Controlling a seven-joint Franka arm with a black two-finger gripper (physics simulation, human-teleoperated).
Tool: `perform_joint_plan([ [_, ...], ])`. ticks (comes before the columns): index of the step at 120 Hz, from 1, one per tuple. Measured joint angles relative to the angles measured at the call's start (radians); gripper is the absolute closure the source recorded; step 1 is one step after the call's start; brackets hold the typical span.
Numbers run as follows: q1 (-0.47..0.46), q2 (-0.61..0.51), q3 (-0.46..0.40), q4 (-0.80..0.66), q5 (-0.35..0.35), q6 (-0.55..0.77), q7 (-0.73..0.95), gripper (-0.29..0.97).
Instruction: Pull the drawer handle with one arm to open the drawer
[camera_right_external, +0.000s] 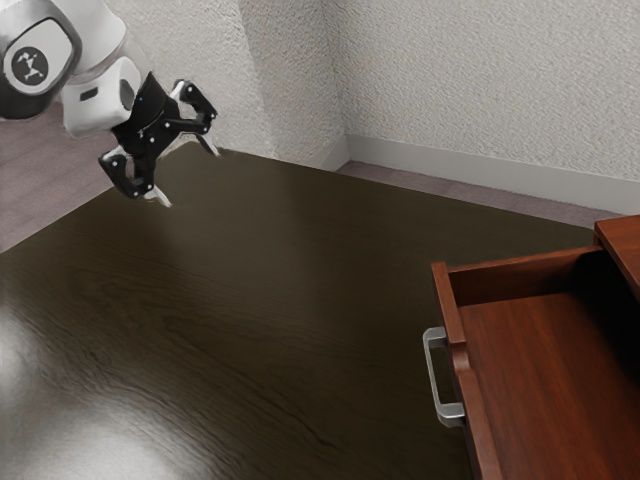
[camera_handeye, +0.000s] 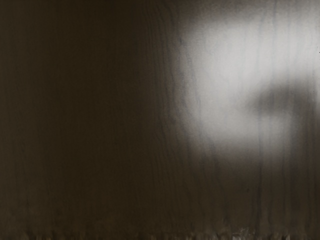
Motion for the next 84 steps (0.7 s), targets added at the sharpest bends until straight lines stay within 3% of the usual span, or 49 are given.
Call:
perform_joint_plan([
  [9,0.236,0.110,-0.178,0.110,-0.001,-0.089,-0.087,0.01],
  [18,0.335,0.139,-0.263,0.144,-0.003,-0.164,-0.171,0.01],
  [45,0.407,0.153,-0.286,0.152,-0.002,-0.297,-0.365,0.00],
  [84,0.483,0.161,-0.286,0.154,-0.004,-0.350,-0.542,0.00],
])
